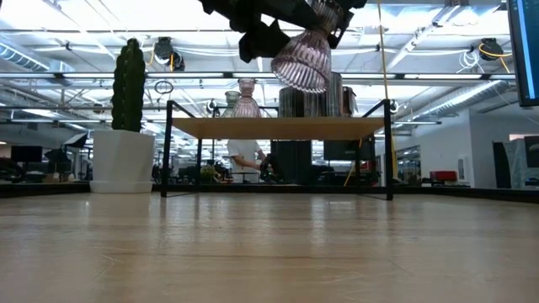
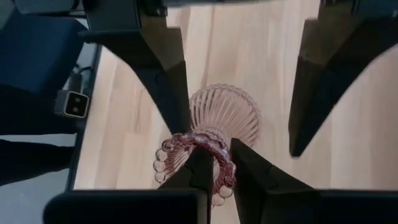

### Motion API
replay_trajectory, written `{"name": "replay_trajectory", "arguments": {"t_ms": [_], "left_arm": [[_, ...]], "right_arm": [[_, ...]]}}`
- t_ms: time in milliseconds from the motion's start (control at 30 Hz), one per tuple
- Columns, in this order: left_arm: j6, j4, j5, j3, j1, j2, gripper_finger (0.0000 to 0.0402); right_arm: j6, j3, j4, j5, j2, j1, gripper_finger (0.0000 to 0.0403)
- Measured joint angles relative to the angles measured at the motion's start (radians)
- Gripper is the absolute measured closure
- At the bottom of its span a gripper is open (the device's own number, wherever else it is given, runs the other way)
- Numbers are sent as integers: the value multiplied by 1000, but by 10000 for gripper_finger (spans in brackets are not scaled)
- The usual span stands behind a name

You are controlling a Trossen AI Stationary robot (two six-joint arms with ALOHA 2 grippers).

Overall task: Pick & Place candle stick holders
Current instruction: Put the pink vase candle holder on the shelf

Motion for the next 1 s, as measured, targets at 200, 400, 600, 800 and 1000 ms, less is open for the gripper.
{"name": "replay_trajectory", "arguments": {"t_ms": [200,400,600,800,1000], "left_arm": [[7,64,41,-1,1,0,105],[-17,63,42,0,0,0,106],[-37,17,84,2,0,0,174],[-40,-5,142,2,0,-2,249],[-64,-9,164,2,0,-2,249]], "right_arm": [[12,-1,108,-11,0,3,378],[37,-2,178,-6,2,3,378],[47,-2,166,7,4,3,378],[68,-2,156,5,5,3,378],[73,-2,153,0,5,3,378]]}}
